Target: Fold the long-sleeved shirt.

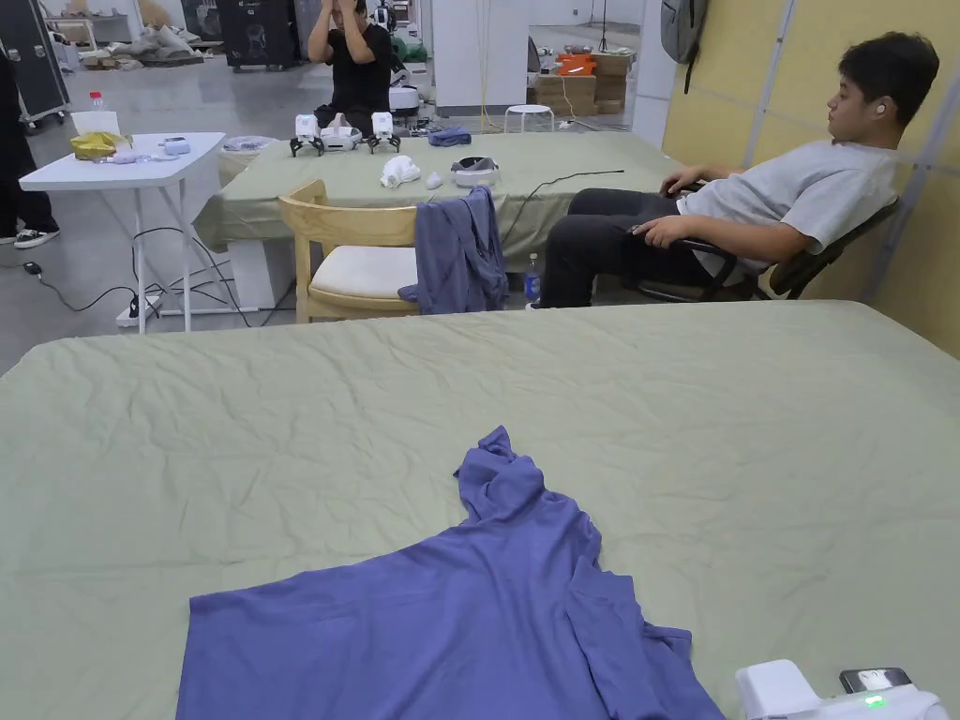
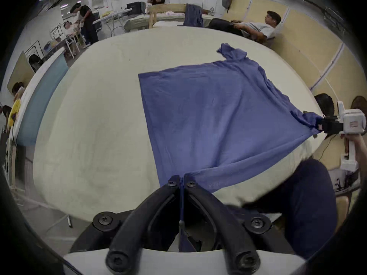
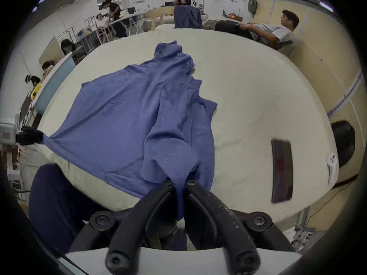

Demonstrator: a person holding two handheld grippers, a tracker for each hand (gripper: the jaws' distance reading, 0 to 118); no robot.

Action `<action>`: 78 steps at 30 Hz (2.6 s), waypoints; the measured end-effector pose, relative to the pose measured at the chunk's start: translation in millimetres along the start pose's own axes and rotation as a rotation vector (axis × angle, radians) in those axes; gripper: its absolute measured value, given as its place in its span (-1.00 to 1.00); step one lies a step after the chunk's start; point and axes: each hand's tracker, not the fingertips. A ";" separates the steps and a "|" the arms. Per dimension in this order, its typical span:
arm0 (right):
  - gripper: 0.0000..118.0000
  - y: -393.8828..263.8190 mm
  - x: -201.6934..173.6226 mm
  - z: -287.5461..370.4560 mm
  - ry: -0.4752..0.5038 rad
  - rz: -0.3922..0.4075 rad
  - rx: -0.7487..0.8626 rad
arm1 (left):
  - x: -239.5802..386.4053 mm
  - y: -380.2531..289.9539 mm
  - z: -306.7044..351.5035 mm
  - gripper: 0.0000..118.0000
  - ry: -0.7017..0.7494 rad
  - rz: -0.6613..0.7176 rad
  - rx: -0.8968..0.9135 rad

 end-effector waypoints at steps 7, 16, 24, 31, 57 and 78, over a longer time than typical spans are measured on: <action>-0.85 -42.2 -11.4 -6.0 -0.006 -0.026 -0.038 | -4.9 -37.8 -3.5 -1.00 0.014 0.061 -0.006; -0.85 -45.9 -17.1 -12.2 -0.007 -0.053 -0.070 | -14.1 -17.4 -2.9 -1.00 0.032 0.066 0.022; -0.20 -38.7 -12.3 -20.6 0.012 -0.089 -0.083 | -17.4 -18.7 -22.3 -0.36 -0.004 0.109 -0.049; 0.95 -17.9 -6.3 22.3 -0.005 -0.165 0.117 | -16.3 -6.5 22.3 0.88 -0.082 0.329 0.257; 1.00 477.5 -64.6 -270.0 -0.072 -0.023 0.107 | -20.5 86.0 -8.1 -0.98 -0.062 0.321 0.365; -0.82 447.7 -50.6 -184.2 -0.017 -0.093 0.226 | -43.9 55.8 -4.6 -0.98 -0.036 0.389 0.337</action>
